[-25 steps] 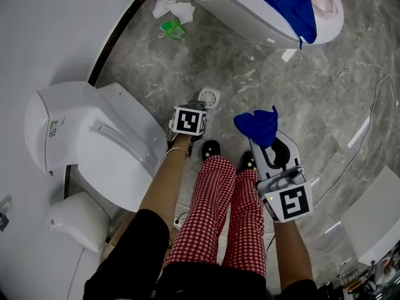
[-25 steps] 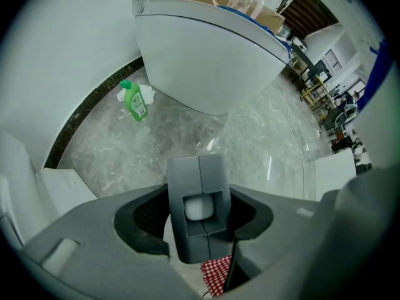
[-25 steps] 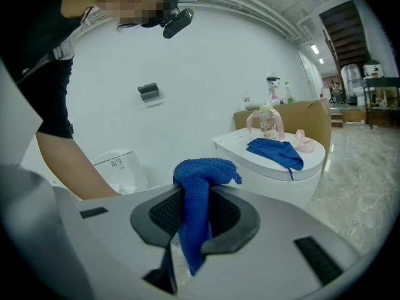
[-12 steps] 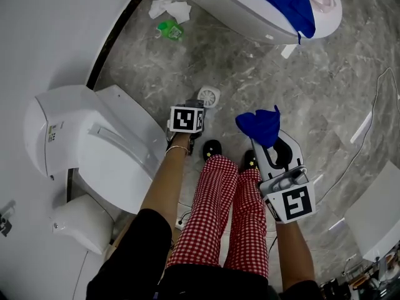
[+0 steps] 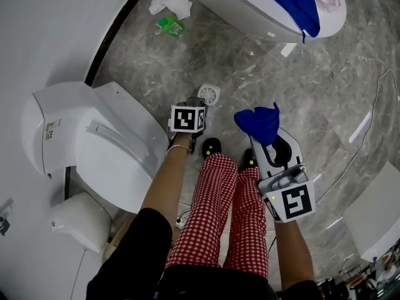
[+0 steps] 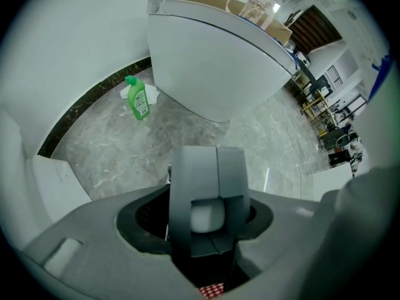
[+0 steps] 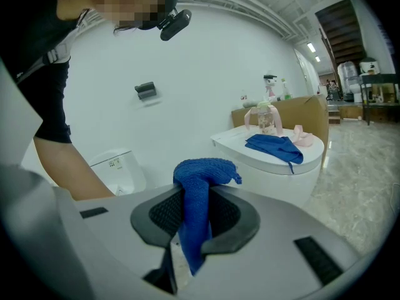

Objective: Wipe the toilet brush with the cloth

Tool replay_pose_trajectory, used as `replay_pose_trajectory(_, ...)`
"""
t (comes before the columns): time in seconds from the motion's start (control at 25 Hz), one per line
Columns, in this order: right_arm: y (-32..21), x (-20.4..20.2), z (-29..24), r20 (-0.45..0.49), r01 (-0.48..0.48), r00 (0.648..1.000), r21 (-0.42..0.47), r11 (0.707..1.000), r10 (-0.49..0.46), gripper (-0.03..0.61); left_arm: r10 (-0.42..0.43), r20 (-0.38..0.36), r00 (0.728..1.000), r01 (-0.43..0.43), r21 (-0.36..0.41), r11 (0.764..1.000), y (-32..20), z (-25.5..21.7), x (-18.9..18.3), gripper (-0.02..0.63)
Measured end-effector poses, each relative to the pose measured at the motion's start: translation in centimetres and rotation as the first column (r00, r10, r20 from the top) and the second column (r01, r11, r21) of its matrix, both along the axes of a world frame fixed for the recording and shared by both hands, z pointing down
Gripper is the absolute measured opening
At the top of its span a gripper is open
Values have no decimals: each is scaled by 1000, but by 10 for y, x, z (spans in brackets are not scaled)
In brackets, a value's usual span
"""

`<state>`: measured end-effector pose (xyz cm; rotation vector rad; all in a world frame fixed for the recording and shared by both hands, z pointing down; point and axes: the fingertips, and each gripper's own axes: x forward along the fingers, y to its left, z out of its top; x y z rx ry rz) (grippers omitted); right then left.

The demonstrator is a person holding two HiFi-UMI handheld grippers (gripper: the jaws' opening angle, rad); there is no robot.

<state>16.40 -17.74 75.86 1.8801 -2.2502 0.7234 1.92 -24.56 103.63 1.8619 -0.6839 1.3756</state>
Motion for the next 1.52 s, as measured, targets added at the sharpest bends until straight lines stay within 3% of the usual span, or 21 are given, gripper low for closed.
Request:
replay_pose_trajectory(0.56, 2, -4, -3, 13, 0, 1000, -13, 1000, 0, 77, 94, 64, 993, -97, 38, 995, 2, -7, -9, 183)
replay_pose_trajectory(1.24, 13, -10, -36, 4, 40, 999, 28, 999, -40, 78, 62, 59, 996, -68, 97, 993, 12, -58, -22, 176)
replay_pose_trajectory(1.52, 23, -15, -55, -6, 66, 998, 47, 997, -66, 78, 25, 20, 999, -27, 137, 990, 23, -87, -31, 176)
